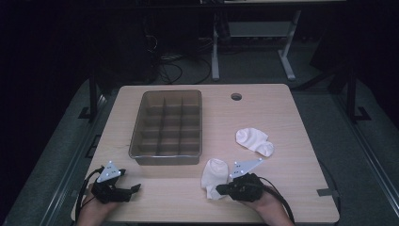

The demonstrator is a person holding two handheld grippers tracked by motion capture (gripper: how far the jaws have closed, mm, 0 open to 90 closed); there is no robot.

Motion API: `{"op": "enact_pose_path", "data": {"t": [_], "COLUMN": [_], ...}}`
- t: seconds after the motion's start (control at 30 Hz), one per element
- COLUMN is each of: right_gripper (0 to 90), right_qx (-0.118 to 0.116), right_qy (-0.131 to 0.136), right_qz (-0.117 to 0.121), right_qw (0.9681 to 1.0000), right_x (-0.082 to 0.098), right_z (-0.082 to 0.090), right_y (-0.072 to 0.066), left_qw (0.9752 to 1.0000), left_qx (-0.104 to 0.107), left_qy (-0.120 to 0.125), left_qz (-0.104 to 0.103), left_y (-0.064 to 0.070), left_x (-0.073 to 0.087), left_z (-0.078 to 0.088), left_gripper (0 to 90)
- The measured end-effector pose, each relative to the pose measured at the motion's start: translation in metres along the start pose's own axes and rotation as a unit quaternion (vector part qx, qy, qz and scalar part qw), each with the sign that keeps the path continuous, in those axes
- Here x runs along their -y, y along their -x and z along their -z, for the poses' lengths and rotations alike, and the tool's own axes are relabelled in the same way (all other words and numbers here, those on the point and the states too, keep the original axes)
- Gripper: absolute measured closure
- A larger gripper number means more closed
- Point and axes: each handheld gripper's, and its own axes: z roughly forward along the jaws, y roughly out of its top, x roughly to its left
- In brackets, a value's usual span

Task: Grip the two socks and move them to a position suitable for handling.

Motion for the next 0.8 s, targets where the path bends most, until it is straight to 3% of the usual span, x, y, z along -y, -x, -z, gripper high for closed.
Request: {"op": "enact_pose_path", "data": {"t": [0.57, 0.67, 0.8], "right_gripper": [85.6, 71.3, 65.6], "right_qx": [-0.036, -0.033, -0.016], "right_qy": [-0.037, -0.033, -0.005], "right_qz": [0.023, 0.02, 0.014], "right_qw": [0.9984, 0.9987, 0.9998], "right_x": [0.01, 0.01, 0.006], "right_z": [-0.016, -0.017, -0.008], "right_y": [-0.011, -0.012, -0.008], "left_qw": [1.0, 1.0, 1.0], "left_qx": [-0.001, -0.001, 0.0], "left_qy": [0.001, 0.002, 0.002], "left_qz": [0.0, 0.001, 0.0], "left_y": [0.0, 0.0, 0.0], "left_x": [0.0, 0.0, 0.0], "left_z": [0.0, 0.0, 0.0], "left_gripper": [13.5, 13.6, 14.6]}}
